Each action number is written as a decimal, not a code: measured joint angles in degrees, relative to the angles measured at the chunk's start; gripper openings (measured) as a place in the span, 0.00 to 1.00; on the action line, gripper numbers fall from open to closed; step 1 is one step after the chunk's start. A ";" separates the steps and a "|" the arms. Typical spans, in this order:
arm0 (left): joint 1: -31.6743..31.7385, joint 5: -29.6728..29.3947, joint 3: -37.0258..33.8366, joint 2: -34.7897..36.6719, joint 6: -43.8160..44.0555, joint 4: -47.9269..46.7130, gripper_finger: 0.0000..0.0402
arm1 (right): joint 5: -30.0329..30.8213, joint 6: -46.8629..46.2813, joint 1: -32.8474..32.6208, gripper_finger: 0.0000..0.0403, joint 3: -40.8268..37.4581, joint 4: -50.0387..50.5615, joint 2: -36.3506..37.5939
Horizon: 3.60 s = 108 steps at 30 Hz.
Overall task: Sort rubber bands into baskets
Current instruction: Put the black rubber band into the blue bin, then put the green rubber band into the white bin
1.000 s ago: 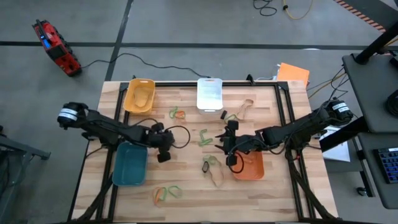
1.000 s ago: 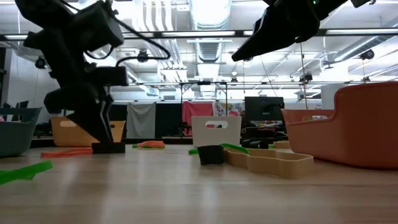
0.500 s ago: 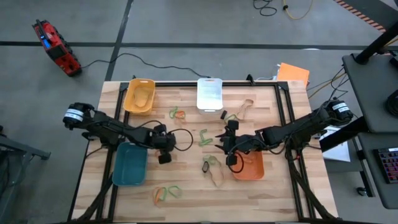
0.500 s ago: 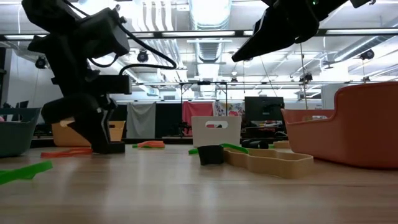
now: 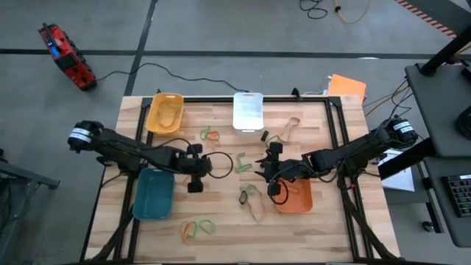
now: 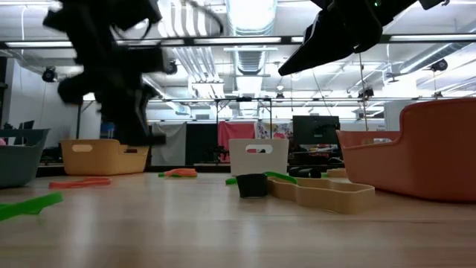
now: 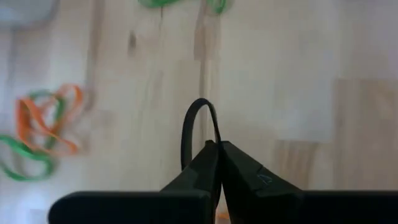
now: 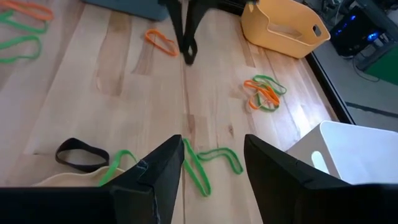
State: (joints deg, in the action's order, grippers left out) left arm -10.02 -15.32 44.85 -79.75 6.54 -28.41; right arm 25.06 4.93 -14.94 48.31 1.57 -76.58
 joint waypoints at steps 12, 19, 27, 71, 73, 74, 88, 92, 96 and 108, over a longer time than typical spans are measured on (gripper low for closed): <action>-8.47 5.02 9.08 13.11 7.09 -24.76 0.00 | 0.00 0.20 0.37 0.41 0.00 -0.04 0.00; -18.52 13.06 6.57 19.75 24.86 -35.72 0.00 | 0.00 0.22 0.37 0.41 0.00 -0.07 0.00; -27.47 13.08 3.51 22.70 37.18 -40.18 0.00 | 0.00 0.11 0.37 0.41 0.00 -0.10 0.00; -27.67 -15.20 1.41 23.59 29.75 -27.02 0.20 | -0.04 -3.74 0.35 0.40 0.00 -0.64 0.00; -27.65 -19.87 1.41 23.59 22.84 -23.79 0.20 | -0.04 -4.54 0.37 0.40 -0.02 -0.93 -0.02; -27.65 -21.86 1.41 23.59 19.77 -22.37 0.19 | -0.05 -5.16 0.46 0.40 -0.01 -1.13 0.00; -23.35 -19.74 -1.57 23.63 -13.42 1.04 0.19 | -0.09 -9.05 3.80 0.37 4.22 -0.49 -0.02; -19.18 -17.93 -2.88 24.80 -17.19 1.73 0.19 | -0.10 -9.80 5.21 0.37 5.31 -0.10 -0.02; -13.64 -7.09 -5.46 28.37 -20.57 4.99 0.19 | -1.74 -11.44 6.95 0.37 6.12 2.02 -0.02; 3.67 -6.54 -13.44 37.40 -21.04 10.24 0.19 | -8.64 -12.95 12.15 0.36 7.76 4.20 -0.61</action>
State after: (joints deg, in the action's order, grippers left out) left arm -6.35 -21.86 31.41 -42.35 -14.50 -18.18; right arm 16.42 -8.02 -2.79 56.08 5.76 -77.19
